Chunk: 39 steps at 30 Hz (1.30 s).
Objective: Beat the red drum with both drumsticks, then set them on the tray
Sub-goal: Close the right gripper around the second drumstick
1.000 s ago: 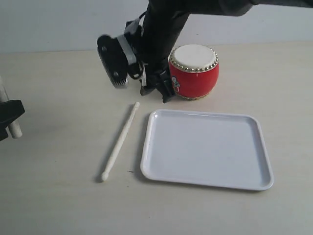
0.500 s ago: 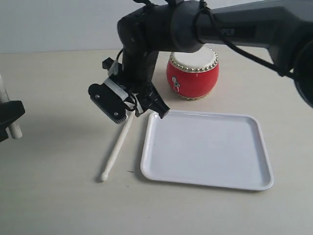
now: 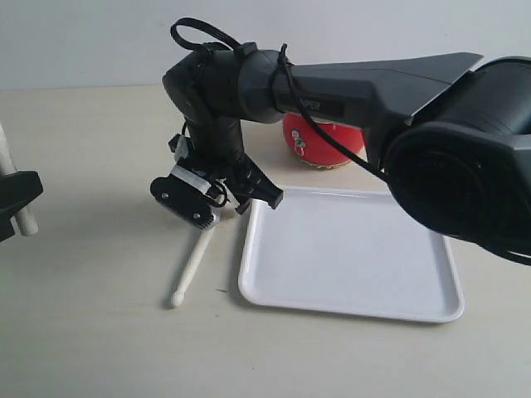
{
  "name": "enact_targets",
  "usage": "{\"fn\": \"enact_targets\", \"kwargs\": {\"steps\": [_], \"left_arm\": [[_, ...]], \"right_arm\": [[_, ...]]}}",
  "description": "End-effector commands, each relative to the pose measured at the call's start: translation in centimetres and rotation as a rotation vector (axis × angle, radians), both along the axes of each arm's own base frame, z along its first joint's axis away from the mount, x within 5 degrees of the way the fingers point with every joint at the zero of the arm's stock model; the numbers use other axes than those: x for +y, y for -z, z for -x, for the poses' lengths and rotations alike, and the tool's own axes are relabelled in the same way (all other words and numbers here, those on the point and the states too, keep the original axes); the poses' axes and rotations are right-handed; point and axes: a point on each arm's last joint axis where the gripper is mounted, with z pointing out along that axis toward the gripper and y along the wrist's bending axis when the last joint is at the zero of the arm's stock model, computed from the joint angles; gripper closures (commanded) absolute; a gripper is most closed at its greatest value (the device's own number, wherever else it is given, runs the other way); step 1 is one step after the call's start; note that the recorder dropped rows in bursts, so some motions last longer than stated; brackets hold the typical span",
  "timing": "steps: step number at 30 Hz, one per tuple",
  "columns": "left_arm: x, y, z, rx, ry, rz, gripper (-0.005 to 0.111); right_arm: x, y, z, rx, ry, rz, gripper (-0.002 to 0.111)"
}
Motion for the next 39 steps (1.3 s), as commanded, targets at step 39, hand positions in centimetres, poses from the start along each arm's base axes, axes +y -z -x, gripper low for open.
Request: {"fn": "enact_targets", "kwargs": {"steps": [39], "left_arm": [[-0.04,-0.14,-0.08,-0.005,0.006,0.0,0.107]], "right_arm": [[0.79,0.47,0.01,0.013,-0.125,-0.042,0.073]]}}
